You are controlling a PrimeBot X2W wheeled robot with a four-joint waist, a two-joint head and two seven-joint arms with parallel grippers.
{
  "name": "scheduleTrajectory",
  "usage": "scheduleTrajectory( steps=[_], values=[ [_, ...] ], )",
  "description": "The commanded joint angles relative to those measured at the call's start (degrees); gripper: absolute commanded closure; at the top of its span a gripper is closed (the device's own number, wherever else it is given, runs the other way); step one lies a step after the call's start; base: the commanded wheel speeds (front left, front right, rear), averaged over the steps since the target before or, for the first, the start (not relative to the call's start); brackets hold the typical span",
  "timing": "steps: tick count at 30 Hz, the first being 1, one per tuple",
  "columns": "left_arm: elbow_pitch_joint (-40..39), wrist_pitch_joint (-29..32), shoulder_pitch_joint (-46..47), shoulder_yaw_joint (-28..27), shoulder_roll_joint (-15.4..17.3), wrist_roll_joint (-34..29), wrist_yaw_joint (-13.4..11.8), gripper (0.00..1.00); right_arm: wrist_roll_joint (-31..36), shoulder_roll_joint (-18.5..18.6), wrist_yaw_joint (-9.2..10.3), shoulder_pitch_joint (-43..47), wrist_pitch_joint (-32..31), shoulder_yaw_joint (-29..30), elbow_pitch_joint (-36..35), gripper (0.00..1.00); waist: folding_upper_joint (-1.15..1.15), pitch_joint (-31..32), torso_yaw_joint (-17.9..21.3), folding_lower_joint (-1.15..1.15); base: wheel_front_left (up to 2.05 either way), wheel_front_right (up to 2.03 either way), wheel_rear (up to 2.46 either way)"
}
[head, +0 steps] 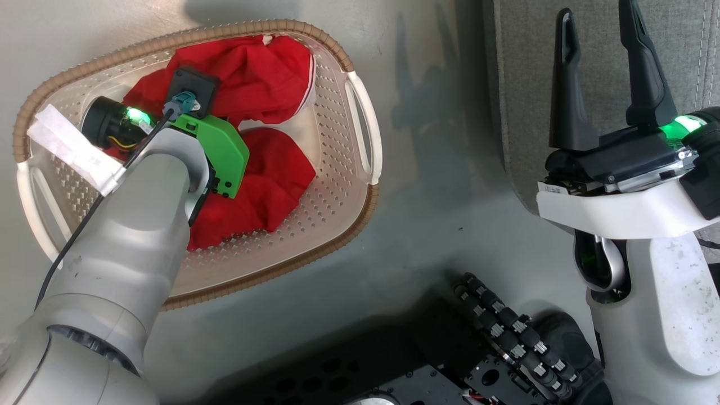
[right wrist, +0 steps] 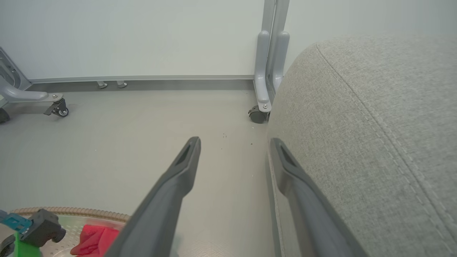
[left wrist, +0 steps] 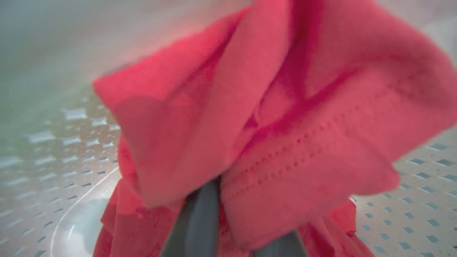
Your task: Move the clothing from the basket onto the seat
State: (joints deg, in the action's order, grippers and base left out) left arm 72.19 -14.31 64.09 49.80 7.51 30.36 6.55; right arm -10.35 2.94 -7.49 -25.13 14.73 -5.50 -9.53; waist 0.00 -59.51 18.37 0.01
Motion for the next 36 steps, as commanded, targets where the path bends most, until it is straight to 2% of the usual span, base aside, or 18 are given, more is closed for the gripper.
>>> scheduleTrajectory(
  steps=[1,5,15,19,24,36],
  values=[
    [-0.49,-0.61,0.19,-0.26,0.42,0.29,0.21,1.0,0.31,-0.03,0.0,0.26,0.37,0.09,0.29,0.0,0.0,0.53,-0.14,-0.01,0.0,0.0,0.0],
    [-2.47,-0.95,-2.19,-0.48,1.04,0.0,0.33,1.0,1.31,-0.03,0.0,0.57,0.44,0.38,0.85,0.0,0.0,2.67,-1.22,-0.01,0.0,0.0,0.0],
    [-19.08,-0.96,-12.29,-3.37,3.21,-3.58,-1.5,1.0,4.64,0.0,0.0,2.0,-1.55,0.87,2.23,0.0,0.0,11.83,-6.67,-0.01,0.0,0.0,0.0],
    [-25.66,-0.92,-17.42,-6.0,2.84,-3.94,-0.89,1.0,5.26,0.05,0.01,3.26,-3.02,1.84,2.92,0.0,0.0,16.38,-9.55,-0.01,0.0,0.0,0.0],
    [-33.62,-0.92,-23.04,-10.47,2.8,-5.23,-1.43,1.0,6.23,0.05,0.01,4.82,-5.08,2.62,3.38,0.0,0.0,21.48,-12.55,-0.01,0.0,0.0,0.0],
    [-51.69,-0.92,-34.23,-23.23,2.93,-10.76,-1.6,1.0,7.93,0.05,0.01,8.93,-9.0,3.39,3.78,0.0,0.0,32.55,-17.3,-0.01,0.0,0.0,0.0]
  ],
)
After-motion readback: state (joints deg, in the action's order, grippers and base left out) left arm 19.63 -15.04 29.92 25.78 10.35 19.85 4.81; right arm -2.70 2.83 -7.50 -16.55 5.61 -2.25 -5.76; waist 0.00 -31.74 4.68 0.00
